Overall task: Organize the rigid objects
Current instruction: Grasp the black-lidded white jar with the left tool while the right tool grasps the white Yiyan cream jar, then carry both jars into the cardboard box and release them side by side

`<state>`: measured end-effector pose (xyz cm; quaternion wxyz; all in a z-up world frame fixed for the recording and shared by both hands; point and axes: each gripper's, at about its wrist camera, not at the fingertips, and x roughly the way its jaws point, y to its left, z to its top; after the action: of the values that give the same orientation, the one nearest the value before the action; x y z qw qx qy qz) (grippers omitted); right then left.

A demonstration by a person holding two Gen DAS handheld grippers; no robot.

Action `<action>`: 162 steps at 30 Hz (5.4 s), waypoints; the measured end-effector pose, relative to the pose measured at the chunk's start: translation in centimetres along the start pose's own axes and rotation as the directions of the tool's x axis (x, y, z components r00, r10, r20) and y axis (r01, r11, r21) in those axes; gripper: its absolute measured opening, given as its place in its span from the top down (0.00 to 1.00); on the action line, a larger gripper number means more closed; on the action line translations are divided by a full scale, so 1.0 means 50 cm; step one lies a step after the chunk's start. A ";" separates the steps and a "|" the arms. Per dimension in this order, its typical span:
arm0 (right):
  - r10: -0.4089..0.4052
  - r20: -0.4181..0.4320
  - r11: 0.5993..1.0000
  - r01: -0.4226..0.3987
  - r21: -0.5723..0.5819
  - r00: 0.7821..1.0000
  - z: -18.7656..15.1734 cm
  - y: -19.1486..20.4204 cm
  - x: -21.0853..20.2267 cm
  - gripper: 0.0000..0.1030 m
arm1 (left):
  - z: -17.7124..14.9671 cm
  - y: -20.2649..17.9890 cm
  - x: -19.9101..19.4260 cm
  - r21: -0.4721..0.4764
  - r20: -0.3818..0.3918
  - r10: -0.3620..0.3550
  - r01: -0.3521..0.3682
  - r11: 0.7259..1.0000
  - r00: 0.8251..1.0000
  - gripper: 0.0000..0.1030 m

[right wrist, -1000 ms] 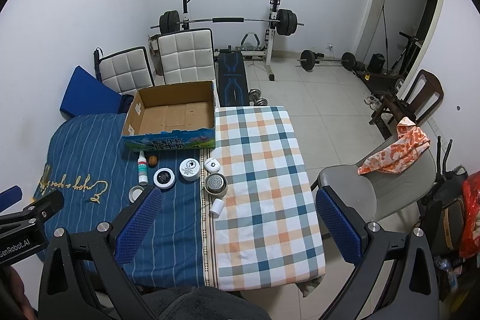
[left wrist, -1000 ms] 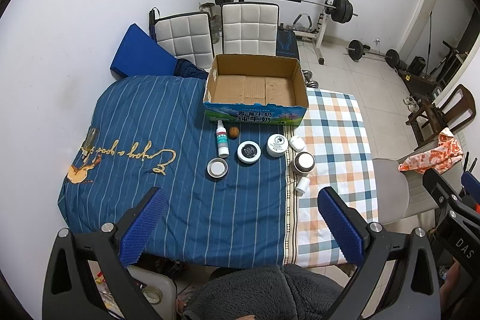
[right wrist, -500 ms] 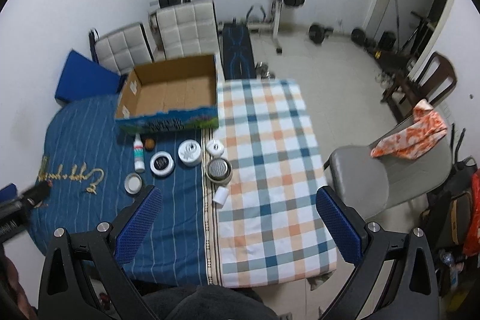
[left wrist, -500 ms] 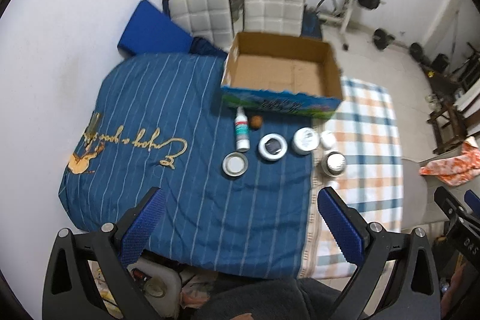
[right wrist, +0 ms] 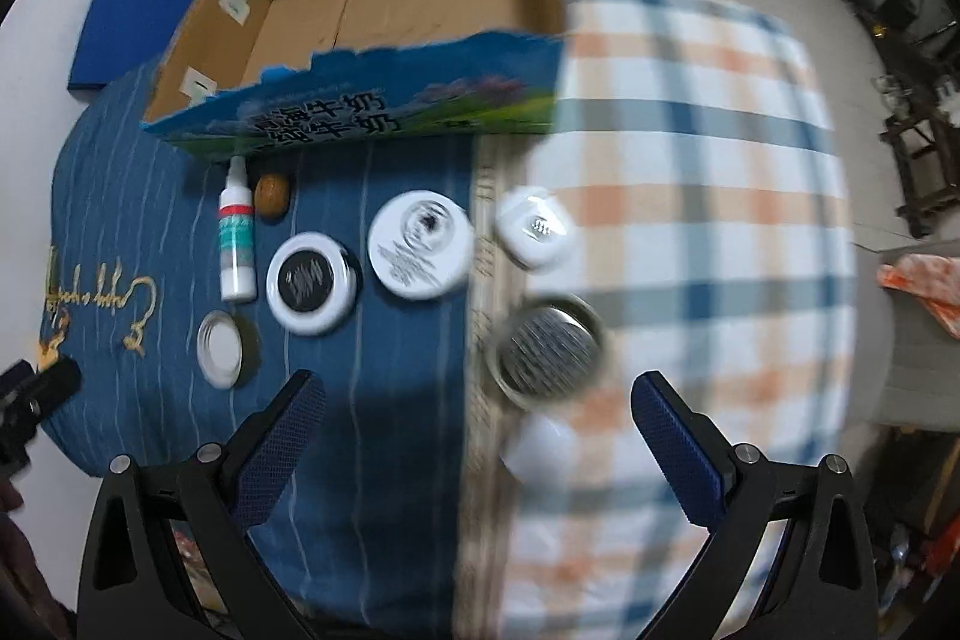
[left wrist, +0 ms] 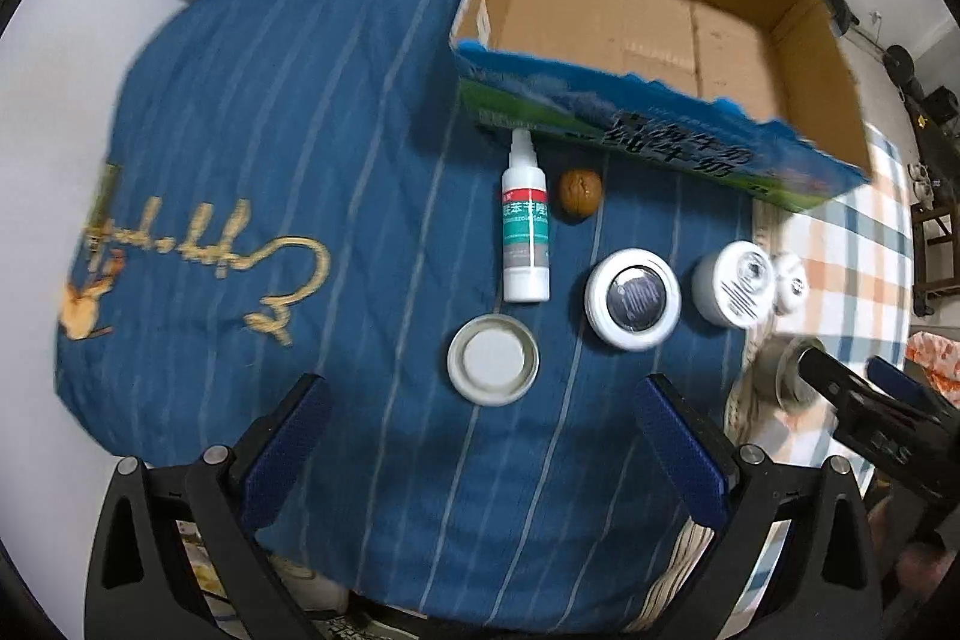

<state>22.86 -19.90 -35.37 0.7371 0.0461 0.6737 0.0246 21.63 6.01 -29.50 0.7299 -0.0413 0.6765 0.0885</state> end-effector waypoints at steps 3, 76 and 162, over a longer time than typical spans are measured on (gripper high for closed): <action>0.016 -0.050 0.999 -0.013 0.046 0.999 0.040 0.019 0.077 0.06 | 0.034 0.000 0.067 -0.021 -0.062 -0.026 0.025 0.999 0.998 0.00; 0.008 -0.140 0.999 -0.015 -0.047 0.990 -0.056 0.027 0.086 0.33 | 0.012 -0.162 -0.083 0.151 0.006 -0.130 0.127 0.980 0.992 0.29; -0.026 -0.017 0.999 0.026 -0.036 1.000 0.558 0.017 0.089 0.00 | 0.424 -0.182 0.037 0.098 -0.060 -0.179 0.184 0.978 0.982 0.02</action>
<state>51.04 -19.60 -37.25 0.7323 0.0239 0.6801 0.0275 44.21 1.01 -30.17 0.7188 -0.0675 0.6918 -0.0147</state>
